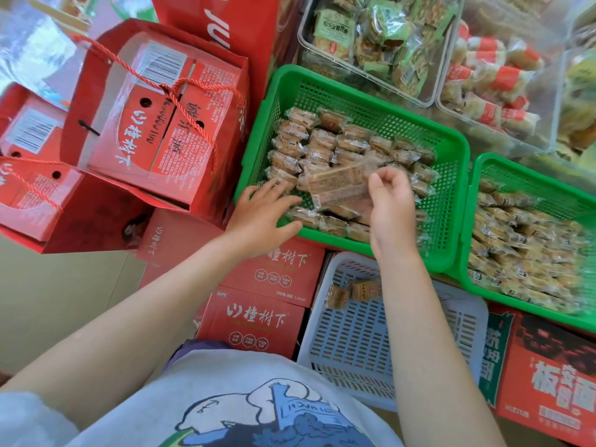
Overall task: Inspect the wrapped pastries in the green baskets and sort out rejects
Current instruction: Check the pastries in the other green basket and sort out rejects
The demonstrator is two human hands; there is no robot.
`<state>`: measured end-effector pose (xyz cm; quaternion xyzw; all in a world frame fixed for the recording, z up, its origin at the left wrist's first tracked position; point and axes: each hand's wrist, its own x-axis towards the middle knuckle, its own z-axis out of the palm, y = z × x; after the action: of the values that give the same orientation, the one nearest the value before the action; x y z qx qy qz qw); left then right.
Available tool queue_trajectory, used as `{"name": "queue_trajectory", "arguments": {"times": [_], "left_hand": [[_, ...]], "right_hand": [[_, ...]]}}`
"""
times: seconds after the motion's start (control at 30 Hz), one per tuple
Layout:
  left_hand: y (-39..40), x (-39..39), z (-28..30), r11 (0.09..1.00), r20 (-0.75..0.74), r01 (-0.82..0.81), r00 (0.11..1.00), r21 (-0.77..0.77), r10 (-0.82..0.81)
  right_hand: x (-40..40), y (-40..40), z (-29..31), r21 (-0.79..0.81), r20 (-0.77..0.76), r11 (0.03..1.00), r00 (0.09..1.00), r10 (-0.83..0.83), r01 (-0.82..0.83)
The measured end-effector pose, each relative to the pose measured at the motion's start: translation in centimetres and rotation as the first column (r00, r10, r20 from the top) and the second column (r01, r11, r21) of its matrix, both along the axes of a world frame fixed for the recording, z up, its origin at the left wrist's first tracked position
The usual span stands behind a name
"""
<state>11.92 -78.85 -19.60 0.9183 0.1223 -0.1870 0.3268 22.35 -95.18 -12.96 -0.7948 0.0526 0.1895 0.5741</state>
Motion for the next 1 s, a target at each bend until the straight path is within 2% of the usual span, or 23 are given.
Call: {"name": "queue_trajectory", "arguments": {"times": [0.03,0.07,0.1,0.13,0.17,0.23,0.37,0.4,0.47,0.6,0.7,0.77,0.83,0.9,1.0], "left_hand": [[0.1,0.0,1.2,0.971,-0.003,-0.130,0.991,-0.199,0.133],[0.0,0.0,2.4,0.859,-0.039,-0.275,0.957,-0.432,0.287],[-0.1,-0.2,3.6,0.671,-0.118,-0.379,0.909,-0.638,0.401],[-0.3,-0.3,4.6,0.488,-0.184,-0.417,0.871,-0.767,0.456],[-0.6,-0.5,5.2,0.384,-0.203,-0.414,0.852,-0.825,0.482],[-1.2,-0.7,5.6,0.278,-0.199,-0.411,0.802,-0.868,0.564],[-1.8,-0.9,5.7,-0.006,-0.386,-0.532,0.607,-0.847,0.695],[-1.7,-1.0,5.6,-0.039,-0.420,-0.555,0.580,-0.831,0.698],[-1.6,-1.2,5.0,-0.070,-0.472,-0.597,0.550,-0.799,0.689],[-1.6,-1.3,4.5,-0.100,-0.597,-0.670,0.572,-0.736,0.562],[-2.0,-1.4,4.2,-0.186,-0.671,-0.691,0.540,-0.698,0.508],[-2.3,-1.6,4.1,-0.216,-0.668,-0.678,0.524,-0.703,0.528],[-2.7,-1.9,4.0,-0.169,-0.606,-0.648,0.543,-0.743,0.582],[-3.1,-2.2,4.2,-0.077,-0.524,-0.626,0.573,-0.776,0.630],[-3.1,-2.4,4.7,0.012,-0.438,-0.599,0.600,-0.801,0.669]], "right_hand": [[-0.4,-0.4,0.5,0.082,-0.077,0.995,0.996,-0.053,0.059],[-0.8,-0.7,1.0,0.135,-0.133,0.986,0.988,-0.075,0.093],[-1.3,-0.8,1.2,0.166,-0.168,0.980,0.983,-0.077,0.105],[-1.8,-0.9,1.3,0.184,-0.189,0.977,0.979,-0.070,0.105],[-2.4,-0.9,1.2,0.199,-0.206,0.974,0.976,-0.065,0.107],[-3.3,-0.7,1.0,0.240,-0.254,0.962,0.965,-0.069,0.132],[-4.5,-0.8,0.7,0.281,-0.307,0.946,0.949,-0.074,0.164],[-4.7,-0.9,0.7,0.274,-0.292,0.950,0.954,-0.066,0.149],[-5.1,-1.1,0.6,0.239,-0.243,0.964,0.968,-0.060,0.119],[-5.5,-1.8,0.4,0.122,-0.113,0.990,0.992,-0.059,0.073],[-5.6,-2.2,0.7,0.133,-0.098,0.988,0.993,-0.068,0.081],[-5.7,-2.5,0.7,0.084,-0.052,0.993,0.996,-0.077,0.081],[-5.7,-3.0,0.5,-0.032,0.066,0.998,0.996,-0.059,0.061],[-5.8,-3.4,0.3,-0.098,0.134,0.995,0.991,-0.013,0.026],[-6.0,-3.4,0.5,-0.061,0.084,0.998,0.996,0.023,-0.018]]}}
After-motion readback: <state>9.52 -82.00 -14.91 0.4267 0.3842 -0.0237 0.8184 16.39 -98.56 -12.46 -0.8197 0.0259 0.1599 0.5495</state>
